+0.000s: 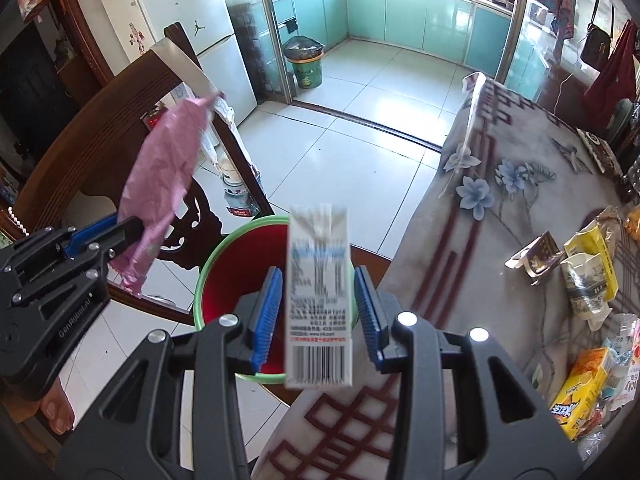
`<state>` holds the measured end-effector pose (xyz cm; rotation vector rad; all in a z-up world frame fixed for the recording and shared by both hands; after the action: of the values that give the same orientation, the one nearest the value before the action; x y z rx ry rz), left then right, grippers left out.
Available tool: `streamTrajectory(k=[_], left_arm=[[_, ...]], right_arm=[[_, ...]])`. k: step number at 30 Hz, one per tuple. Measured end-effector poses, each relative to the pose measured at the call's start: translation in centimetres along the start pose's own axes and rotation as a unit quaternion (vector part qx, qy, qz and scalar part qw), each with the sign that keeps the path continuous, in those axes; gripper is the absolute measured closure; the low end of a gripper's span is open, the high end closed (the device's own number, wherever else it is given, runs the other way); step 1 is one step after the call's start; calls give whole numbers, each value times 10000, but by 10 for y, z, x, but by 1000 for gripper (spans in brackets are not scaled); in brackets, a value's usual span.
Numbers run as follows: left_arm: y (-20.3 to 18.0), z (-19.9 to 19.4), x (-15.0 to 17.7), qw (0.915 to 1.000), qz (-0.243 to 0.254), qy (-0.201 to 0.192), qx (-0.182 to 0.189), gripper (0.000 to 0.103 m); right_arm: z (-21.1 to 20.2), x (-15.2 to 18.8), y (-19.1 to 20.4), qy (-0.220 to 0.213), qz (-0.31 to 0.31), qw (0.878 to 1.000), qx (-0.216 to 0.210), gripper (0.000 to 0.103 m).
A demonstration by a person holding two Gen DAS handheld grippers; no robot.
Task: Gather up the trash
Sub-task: 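Carry the carton and pink bag over the red bin and release both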
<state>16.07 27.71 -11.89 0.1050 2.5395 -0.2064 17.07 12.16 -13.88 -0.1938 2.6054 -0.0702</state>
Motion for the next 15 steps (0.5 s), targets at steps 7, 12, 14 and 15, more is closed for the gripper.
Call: streamTrajectory(k=[7,12,14,15], left_arm=[[1,4,-1,10000,28,5,31,50],[-6,6,1,9999,89,45,110,49],[-13,6,1,9998,132,50,141,49],[-15,5,1,9998,153,52,150,49]], right_arm=[[-11,-6,0,-230,-95,9990,368,44],[-28,-8,-10,-455,-97,9968,648,39],[-34,-9,-15,-538,-91,9958,734,38],[-37,-8,-19,-575,-75,9954,761,38]])
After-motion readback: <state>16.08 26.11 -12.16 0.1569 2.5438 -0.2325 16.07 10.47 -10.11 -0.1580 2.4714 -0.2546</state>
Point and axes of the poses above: each gripper's, at about its wrist camera, not at the fingertips, and z roughly the way its jaws point, y to its left, x to its underside, the point moved 3 cm from there along z, roughly the way its jaws point, and after that the axes turned 12 degrees about x, right-handed, at the moved point
